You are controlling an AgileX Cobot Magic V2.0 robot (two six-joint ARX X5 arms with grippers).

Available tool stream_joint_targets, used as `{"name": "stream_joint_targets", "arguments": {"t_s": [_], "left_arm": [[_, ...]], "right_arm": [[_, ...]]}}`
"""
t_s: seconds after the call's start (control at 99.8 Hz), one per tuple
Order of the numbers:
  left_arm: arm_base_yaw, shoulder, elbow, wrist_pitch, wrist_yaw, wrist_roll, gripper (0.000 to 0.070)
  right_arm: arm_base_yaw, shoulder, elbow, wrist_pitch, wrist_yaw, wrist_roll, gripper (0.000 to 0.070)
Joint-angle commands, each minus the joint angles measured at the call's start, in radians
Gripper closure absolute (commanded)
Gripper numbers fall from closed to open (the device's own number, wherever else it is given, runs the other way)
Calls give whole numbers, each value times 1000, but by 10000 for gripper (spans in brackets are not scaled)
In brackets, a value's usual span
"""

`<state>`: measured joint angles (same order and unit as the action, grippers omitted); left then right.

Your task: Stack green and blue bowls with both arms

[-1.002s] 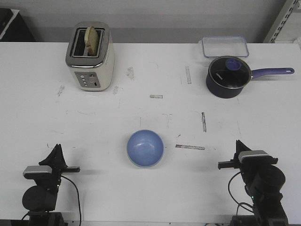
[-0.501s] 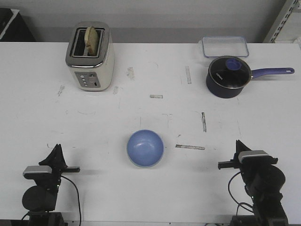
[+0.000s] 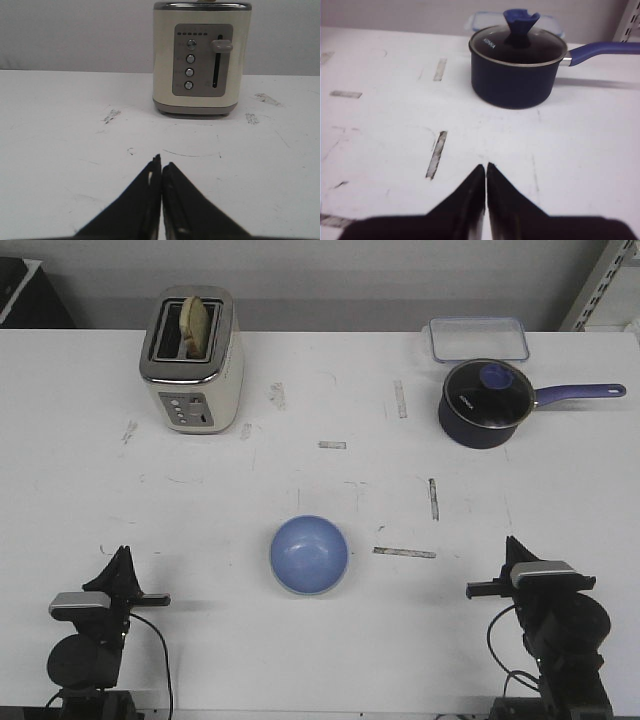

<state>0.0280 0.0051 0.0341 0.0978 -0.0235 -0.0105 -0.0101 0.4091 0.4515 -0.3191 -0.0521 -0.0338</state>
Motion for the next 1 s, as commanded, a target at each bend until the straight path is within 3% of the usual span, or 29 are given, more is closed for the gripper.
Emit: {"name": "stream_joint_targets", "arguments": {"t_s": [0.0,0.361,0.471,0.992], "left_arm": [[0,-2,-21,15,1,-2,698],[0,-2,-21,15,1,-2,698],[0,-2,-21,15,1,-2,698],[0,-2,-21,8,1,-2,697]], "right_arm": [[-11,-15,-30,30,1,-12,700],[-29,-301,-389,315,0,12,700],[-29,-417,-439,272,0,18,700],[-29,-408,-439,274,0,41,700]]}}
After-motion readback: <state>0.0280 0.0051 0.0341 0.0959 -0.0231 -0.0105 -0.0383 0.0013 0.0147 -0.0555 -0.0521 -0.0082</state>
